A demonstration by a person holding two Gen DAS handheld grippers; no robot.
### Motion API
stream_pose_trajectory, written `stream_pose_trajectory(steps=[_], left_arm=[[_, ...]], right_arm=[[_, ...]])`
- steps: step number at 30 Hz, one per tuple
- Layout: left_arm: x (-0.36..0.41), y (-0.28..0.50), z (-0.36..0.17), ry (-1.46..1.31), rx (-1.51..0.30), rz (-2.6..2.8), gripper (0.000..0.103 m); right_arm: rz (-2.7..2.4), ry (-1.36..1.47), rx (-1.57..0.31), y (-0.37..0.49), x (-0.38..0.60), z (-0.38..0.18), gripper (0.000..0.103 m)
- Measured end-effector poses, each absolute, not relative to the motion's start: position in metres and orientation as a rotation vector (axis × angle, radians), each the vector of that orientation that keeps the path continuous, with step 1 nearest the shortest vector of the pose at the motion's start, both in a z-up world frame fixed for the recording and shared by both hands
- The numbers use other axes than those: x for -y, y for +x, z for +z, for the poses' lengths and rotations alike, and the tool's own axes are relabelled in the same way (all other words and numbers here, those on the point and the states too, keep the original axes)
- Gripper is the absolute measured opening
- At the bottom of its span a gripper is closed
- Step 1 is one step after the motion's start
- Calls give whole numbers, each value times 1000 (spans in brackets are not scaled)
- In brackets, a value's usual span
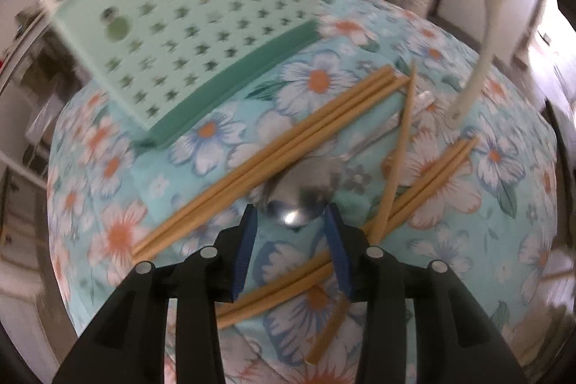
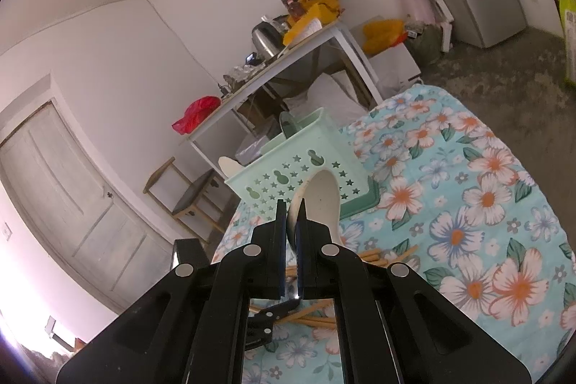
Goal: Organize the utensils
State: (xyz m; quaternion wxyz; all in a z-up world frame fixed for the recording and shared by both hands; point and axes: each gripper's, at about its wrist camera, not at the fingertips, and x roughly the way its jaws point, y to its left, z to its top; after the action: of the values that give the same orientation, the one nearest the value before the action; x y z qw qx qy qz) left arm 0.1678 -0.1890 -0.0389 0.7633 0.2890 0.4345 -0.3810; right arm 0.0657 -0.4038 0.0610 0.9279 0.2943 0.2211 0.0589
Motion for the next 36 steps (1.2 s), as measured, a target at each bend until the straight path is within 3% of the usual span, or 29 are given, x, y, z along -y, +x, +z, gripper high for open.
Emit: stream_pose_trajectory(steps=[6,9,11,12,24,36], left_arm=[[212,170,-43,694,-906,-850,37],[212,169,-37,671,-865,-845,27],[208,169,-31,667,-817,-817,15],[205,172,-28,641,-813,-809,14],[183,190,-40,425,-862,-807,15],[175,180,-48,439,-846,-780,15]], right_arm=[[123,610,-456,68,404,59,3],[123,615,-456,68,404,60,3],[121,613,-457,69,403,60,3],[122,615,-456,68,404,60,3],[108,623,-450,68,409,59,3],[105,627,-450,68,410,58,3]])
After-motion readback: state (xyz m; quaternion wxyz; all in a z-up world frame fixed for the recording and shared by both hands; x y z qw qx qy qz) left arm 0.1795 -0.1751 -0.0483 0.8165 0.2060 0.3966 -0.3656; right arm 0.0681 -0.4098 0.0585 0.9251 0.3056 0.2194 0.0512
